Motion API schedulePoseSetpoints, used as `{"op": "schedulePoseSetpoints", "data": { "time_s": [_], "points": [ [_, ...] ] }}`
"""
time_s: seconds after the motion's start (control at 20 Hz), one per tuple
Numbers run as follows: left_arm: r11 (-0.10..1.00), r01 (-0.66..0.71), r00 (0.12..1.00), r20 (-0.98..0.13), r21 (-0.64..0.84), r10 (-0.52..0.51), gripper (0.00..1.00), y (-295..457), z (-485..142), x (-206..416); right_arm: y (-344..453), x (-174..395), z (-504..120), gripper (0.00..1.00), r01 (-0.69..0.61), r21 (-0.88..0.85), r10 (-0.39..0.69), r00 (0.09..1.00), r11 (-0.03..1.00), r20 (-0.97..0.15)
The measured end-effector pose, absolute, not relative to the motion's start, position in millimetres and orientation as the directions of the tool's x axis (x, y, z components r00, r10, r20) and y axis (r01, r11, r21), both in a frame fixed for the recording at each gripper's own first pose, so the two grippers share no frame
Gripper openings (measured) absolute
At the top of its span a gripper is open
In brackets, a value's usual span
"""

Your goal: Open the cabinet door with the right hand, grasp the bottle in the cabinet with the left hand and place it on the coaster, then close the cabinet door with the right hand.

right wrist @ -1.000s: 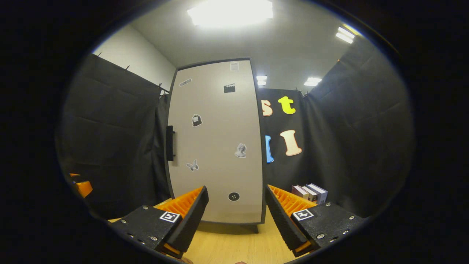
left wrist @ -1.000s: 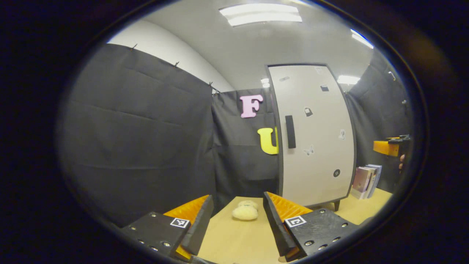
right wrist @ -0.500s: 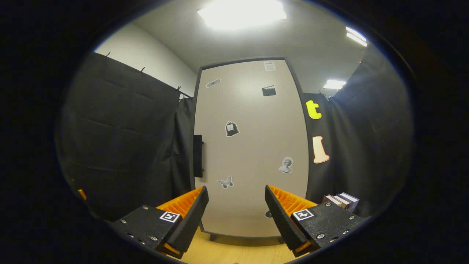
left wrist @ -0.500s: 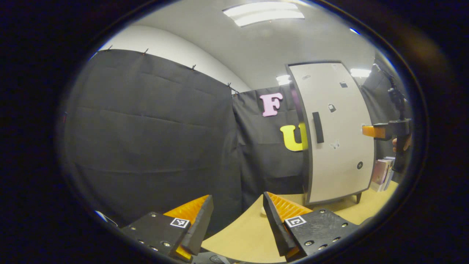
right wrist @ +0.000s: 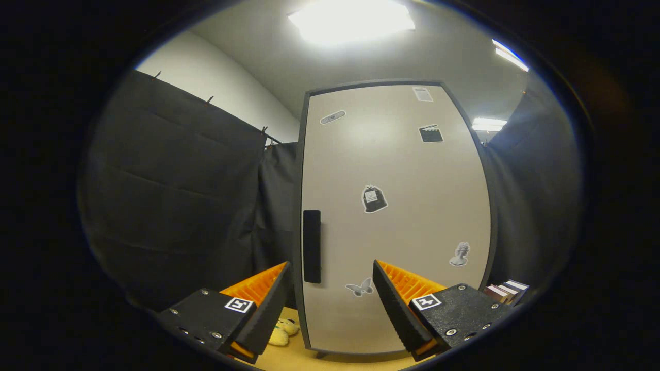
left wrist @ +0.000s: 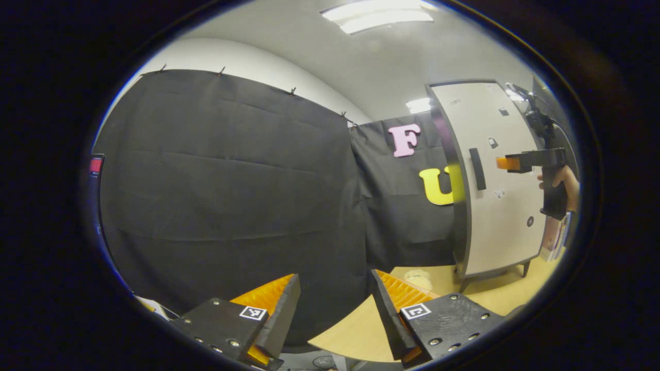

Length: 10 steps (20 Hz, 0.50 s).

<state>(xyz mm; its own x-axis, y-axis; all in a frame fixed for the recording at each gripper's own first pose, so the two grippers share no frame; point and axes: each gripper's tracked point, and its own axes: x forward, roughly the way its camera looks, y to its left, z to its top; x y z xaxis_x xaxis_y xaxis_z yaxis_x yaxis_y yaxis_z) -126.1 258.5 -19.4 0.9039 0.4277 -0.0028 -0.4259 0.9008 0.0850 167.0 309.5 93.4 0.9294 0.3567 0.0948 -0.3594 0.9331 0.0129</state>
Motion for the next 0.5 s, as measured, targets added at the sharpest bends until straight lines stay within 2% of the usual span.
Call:
{"op": "schedulePoseSetpoints", "data": {
  "time_s": [0.25, 0.5],
  "points": [
    [0.883, -0.463, 0.885, -0.021, 0.074, 0.466, 0.78, 285, -31, -141, 341, 204, 100, 0.94, -0.343, 0.022, 0.341, 0.938, 0.939, 0.060],
    [0.868, -0.489, 0.870, -0.019, 0.082, 0.492, 0.78, 302, -34, -143, 366, 242, 101, 0.84, -0.320, -0.020, 0.321, 0.947, 0.947, 0.016]
  ]
}}
